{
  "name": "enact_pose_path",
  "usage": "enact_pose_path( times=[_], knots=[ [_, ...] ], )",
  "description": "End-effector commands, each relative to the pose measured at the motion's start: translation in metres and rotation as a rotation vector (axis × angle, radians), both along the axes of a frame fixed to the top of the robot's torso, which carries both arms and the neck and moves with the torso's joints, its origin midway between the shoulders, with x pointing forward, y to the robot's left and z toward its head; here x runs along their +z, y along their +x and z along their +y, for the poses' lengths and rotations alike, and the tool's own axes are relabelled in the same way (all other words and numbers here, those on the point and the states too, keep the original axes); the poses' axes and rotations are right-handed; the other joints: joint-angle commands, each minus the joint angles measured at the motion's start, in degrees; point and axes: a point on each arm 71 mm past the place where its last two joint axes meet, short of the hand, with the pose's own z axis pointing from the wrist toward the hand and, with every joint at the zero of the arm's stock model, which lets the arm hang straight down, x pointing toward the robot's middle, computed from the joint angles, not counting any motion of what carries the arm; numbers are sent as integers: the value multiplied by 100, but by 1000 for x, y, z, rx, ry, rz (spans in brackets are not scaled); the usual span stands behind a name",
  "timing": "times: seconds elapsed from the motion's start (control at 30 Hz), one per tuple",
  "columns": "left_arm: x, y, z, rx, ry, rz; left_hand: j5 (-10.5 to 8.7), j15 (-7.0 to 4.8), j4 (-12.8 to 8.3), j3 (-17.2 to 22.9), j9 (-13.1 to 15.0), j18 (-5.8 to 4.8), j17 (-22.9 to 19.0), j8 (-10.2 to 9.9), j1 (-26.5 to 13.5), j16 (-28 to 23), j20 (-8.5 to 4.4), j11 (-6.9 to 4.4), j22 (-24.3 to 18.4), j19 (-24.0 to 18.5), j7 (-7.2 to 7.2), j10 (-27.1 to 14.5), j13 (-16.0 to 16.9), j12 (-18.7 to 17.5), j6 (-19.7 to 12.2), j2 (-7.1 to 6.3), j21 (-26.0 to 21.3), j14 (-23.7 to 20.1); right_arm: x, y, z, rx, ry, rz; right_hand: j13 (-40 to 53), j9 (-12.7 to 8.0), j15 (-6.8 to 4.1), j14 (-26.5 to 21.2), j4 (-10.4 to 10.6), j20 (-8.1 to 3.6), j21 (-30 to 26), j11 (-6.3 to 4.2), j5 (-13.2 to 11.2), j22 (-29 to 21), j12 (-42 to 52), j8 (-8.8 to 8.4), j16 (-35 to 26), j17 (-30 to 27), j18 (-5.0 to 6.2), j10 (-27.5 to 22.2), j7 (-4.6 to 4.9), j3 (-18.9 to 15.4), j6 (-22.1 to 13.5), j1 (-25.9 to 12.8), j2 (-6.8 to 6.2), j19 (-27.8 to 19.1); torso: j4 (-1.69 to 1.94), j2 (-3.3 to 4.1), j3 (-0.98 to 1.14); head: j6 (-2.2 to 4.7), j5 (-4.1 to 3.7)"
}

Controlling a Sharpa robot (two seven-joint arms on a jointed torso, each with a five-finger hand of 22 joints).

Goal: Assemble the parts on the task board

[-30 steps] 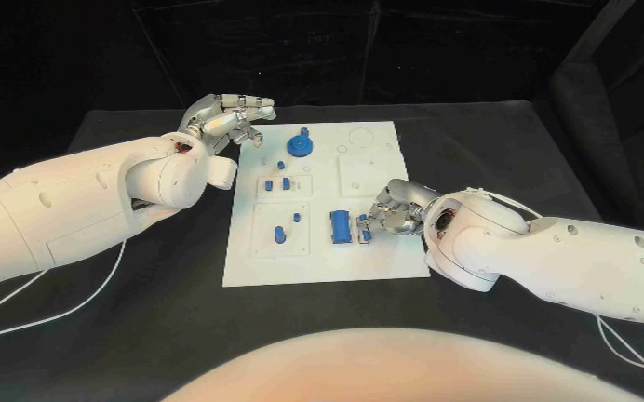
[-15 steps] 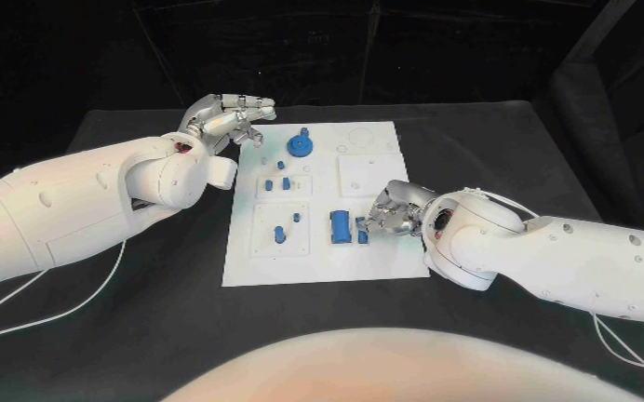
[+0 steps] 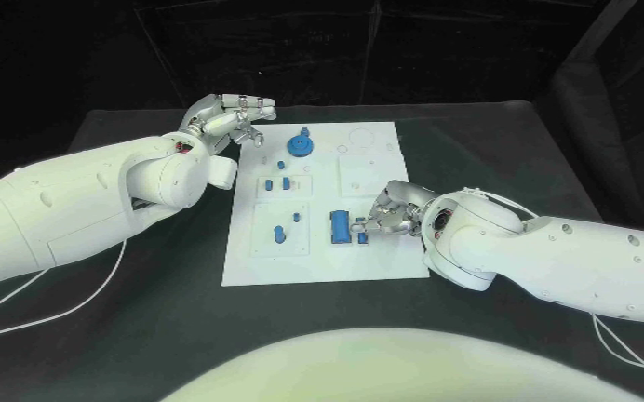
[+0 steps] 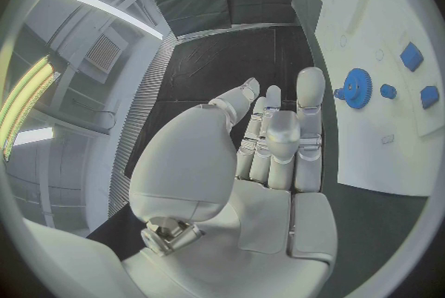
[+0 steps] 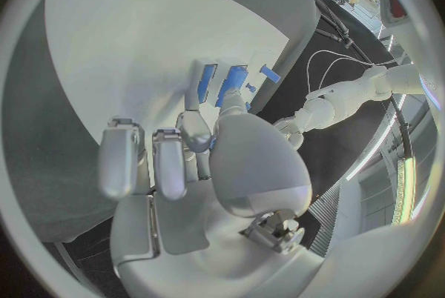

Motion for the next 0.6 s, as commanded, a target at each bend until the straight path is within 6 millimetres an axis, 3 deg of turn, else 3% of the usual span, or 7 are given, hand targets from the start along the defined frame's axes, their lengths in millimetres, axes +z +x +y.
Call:
enact_pose_path(
  times=[0.03, 0.23, 0.4, 0.53, 0.6],
  knots=[
    [1, 0, -1, -12, -8, -1, 9, 34, -6, -35, -8, 96, -5, 21, 9, 38, 44, 10, -8, -9, 6, -46, 5, 30, -49, 25, -31, -12, 2, 0, 0, 11, 5, -16, 4, 10, -16, 369, -15, 13, 21, -3, -35, 0, 5, -13, 1, 425, -38, 22, -10, -12, 30, -27, 16, 39, -3, -1, 2, 0, -15],
    [1, 0, -1, -11, -8, -1, 9, 34, -6, -35, -8, 96, -5, 21, 9, 38, 44, 10, -8, -9, 6, -46, 5, 30, -49, 25, -31, -12, 5, -1, -5, 21, 22, -40, 9, 37, -18, 368, -209, 12, 17, -4, 53, -1, -2, -19, -7, 419, -37, 11, -6, 48, 28, 316, 63, 36, -3, -2, 5, 0, -7],
    [1, 0, 0, -7, -7, -4, 9, 35, -6, -38, -9, 104, -32, 26, 8, 26, 44, 12, -35, -24, 8, -54, 6, 34, -54, 24, -71, -21, 10, -1, -15, 15, 115, -74, -139, 8, 18, 351, -241, 35, -43, 48, 235, -105, -210, -131, -56, 351, -19, -104, 61, 12, -174, 387, 56, -10, -14, -16, 9, 0, -2],
    [1, 1, 1, 0, -6, -10, 8, 40, 5, -50, -10, 127, -160, 38, -9, -39, 48, 17, -130, -87, 11, -63, 8, 46, -61, 23, -210, -77, 16, 2, -28, -11, 273, -78, -790, -72, 105, 239, -240, 94, -358, 157, 363, -629, -1081, -310, -351, -51, 80, -582, 184, -25, -542, 463, 82, -241, -17, -45, 7, 12, -49],
    [1, 2, 2, 3, -5, -14, 7, 48, 19, -68, -13, 158, -459, 67, -30, -218, 56, 19, -268, -210, 11, -83, 11, 74, -77, 26, -425, -234, 21, 12, -37, -46, 359, -91, -1251, -110, 136, 135, -280, 132, -656, 194, 481, -1099, -1679, -349, -633, -408, 167, -899, 229, -7, -648, 582, 132, -442, -26, -96, -6, 24, -65]
  ],
)
